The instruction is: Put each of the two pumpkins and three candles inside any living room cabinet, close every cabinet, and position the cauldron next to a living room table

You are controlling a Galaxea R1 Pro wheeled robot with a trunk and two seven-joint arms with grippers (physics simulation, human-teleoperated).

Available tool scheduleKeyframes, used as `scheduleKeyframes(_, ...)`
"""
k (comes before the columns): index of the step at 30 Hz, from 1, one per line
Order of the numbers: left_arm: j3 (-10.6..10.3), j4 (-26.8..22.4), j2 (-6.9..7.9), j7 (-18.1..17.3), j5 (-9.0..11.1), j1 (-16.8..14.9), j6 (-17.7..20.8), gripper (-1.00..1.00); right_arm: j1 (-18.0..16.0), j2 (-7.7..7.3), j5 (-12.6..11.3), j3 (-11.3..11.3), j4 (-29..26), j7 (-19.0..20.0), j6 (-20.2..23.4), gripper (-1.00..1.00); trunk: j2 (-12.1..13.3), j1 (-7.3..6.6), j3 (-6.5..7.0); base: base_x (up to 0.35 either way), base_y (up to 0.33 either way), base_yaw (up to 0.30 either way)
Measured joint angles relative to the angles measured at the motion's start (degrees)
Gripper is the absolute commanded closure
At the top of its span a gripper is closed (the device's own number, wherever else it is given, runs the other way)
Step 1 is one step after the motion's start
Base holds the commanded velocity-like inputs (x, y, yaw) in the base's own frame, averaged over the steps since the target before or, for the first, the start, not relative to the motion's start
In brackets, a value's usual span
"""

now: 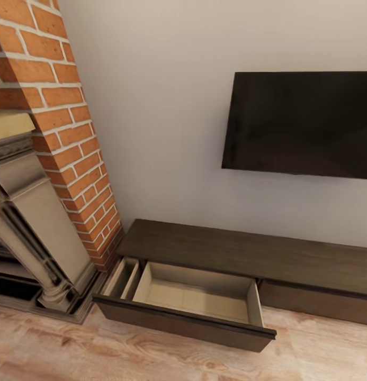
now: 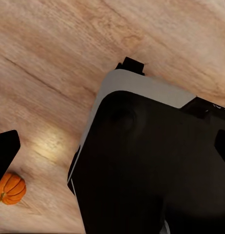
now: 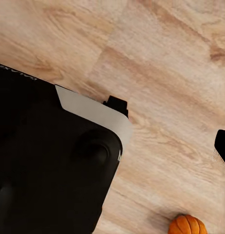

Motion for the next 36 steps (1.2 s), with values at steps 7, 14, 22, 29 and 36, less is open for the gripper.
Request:
scheduleKeyframes(7,0.00,0.00,-0.12,0.00,-0.02,-0.01,0.00,-1.00,0.01,0.00,0.04,0.00,0.00,-0.01,0.03,-1.00,0.00,0.00,0.00,0.000,0.000,0.290)
scheduleKeyframes(14,0.00,0.00,-0.13,0.00,-0.02,0.02,0.03,-1.00,0.01,0.00,0.06,0.00,0.00,-0.01,0.03,-1.00,0.00,0.00,0.00,0.000,0.000,0.290)
scheduleKeyframes(22,0.00,0.01,-0.13,0.00,-0.02,0.02,0.00,-1.00,0.01,0.00,0.09,0.01,0.00,-0.01,0.03,-1.00,0.00,0.00,0.00,0.000,0.000,0.290)
scheduleKeyframes(29,-0.01,0.00,-0.13,0.00,-0.02,0.02,0.00,-1.00,0.01,0.00,0.17,0.02,0.00,-0.01,0.03,-1.00,0.00,0.00,0.00,0.000,0.000,0.290)
scheduleKeyframes(36,-0.03,0.01,-0.13,0.00,-0.02,0.01,0.04,-1.00,0.03,0.00,0.18,0.05,0.00,-0.01,0.03,-1.00,0.00,0.00,0.00,0.000,0.000,0.290)
